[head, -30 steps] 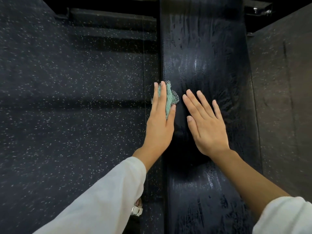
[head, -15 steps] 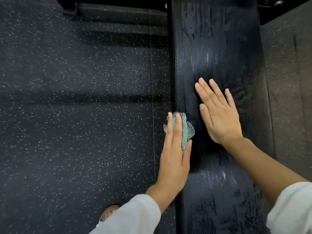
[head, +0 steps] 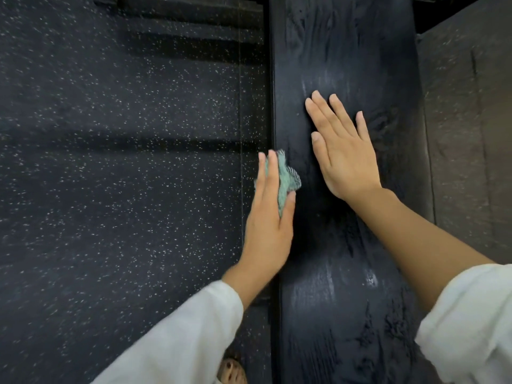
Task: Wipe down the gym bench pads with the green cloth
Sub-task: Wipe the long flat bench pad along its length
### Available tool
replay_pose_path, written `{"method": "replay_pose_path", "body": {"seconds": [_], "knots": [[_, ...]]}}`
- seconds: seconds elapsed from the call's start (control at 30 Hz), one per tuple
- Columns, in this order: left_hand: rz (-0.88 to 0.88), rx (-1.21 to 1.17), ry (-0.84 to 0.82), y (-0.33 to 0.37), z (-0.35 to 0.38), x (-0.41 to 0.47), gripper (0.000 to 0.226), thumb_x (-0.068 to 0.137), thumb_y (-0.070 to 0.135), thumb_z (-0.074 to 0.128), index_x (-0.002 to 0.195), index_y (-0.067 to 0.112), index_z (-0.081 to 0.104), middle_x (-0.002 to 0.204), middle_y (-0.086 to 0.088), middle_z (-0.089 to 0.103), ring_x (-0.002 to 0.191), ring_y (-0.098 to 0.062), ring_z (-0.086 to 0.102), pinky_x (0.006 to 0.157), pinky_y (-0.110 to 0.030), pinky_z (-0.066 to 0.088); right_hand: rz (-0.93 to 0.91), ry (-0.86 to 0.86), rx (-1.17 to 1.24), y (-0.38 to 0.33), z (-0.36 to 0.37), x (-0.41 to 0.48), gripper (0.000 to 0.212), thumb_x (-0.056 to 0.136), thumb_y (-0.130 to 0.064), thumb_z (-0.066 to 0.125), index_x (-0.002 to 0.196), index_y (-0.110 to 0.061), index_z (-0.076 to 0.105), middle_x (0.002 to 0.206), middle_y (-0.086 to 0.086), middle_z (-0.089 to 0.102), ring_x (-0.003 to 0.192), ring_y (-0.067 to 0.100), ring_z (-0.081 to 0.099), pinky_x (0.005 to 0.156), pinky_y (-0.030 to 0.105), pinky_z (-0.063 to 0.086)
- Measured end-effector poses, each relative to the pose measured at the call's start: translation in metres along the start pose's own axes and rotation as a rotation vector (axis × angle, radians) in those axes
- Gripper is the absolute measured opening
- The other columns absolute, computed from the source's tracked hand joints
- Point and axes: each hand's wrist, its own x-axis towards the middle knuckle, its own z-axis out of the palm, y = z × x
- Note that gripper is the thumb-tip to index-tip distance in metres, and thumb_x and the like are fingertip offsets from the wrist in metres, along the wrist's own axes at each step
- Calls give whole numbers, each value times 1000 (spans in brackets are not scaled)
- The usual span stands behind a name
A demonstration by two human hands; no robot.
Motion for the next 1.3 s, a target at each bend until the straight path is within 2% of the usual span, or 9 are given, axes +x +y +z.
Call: {"method": "replay_pose_path", "body": {"seconds": [0.13,0.23,0.4,0.53,0.57,0.67,0.77,1.13,1.3], "knots": [[-11,4,-5,3,-5,25,64,105,24,37,154,27,-5,164,8,-4,146,4,-2,106,1,4,56,44,41,-8,4,-17,53,102,-35,14,154,-26,16,161,-11,12,149,12,3,121,45,4],[-18,13,-32,4,-10,37,66,105,25,38,154,28,-6,164,8,-5,140,10,-1,96,8,4,52,27,39,-13,6,-44,53,102,-35,15,154,-26,14,162,-11,10,150,11,1,121,43,3],[6,6,-50,4,-13,43,67,105,23,38,154,27,-6,164,4,-7,142,7,-3,96,7,3,46,0,31,-22,8,-89,53,103,-34,18,154,-25,16,161,-11,11,150,11,2,121,44,6],[-2,15,-38,4,-13,43,65,105,24,37,155,27,-5,164,5,-6,147,-2,-2,108,-11,6,42,-21,16,-33,12,-128,52,104,-33,20,155,-24,16,162,-10,11,150,13,3,121,45,7],[-3,14,-34,4,-12,42,65,105,24,36,155,27,-5,164,5,-6,147,-2,-2,108,-10,6,45,-28,11,-34,13,-136,52,104,-33,20,155,-24,15,162,-10,11,150,13,3,121,45,7],[1,11,-18,5,-10,36,63,105,26,35,155,27,-5,164,7,-6,143,6,-1,98,5,4,63,-35,11,-36,14,-143,52,103,-34,18,154,-25,16,162,-12,11,150,12,3,121,45,7],[2,21,-28,3,-8,25,63,105,26,35,155,27,-5,164,9,-7,146,2,-3,94,10,3,65,-40,15,-37,13,-141,52,103,-34,17,154,-25,16,161,-12,12,150,11,3,121,46,7],[23,5,-43,-12,6,-47,65,104,20,38,149,33,-7,160,18,-7,147,5,-5,117,-13,4,63,-28,23,-34,16,-140,52,103,-34,18,154,-27,15,161,-14,10,149,10,2,121,46,8],[10,0,-43,-18,12,-79,63,104,23,37,149,34,-6,161,18,-7,147,4,-5,117,-12,4,61,-23,11,-34,16,-140,52,103,-33,17,155,-27,14,161,-14,9,149,10,2,121,46,7]]}}
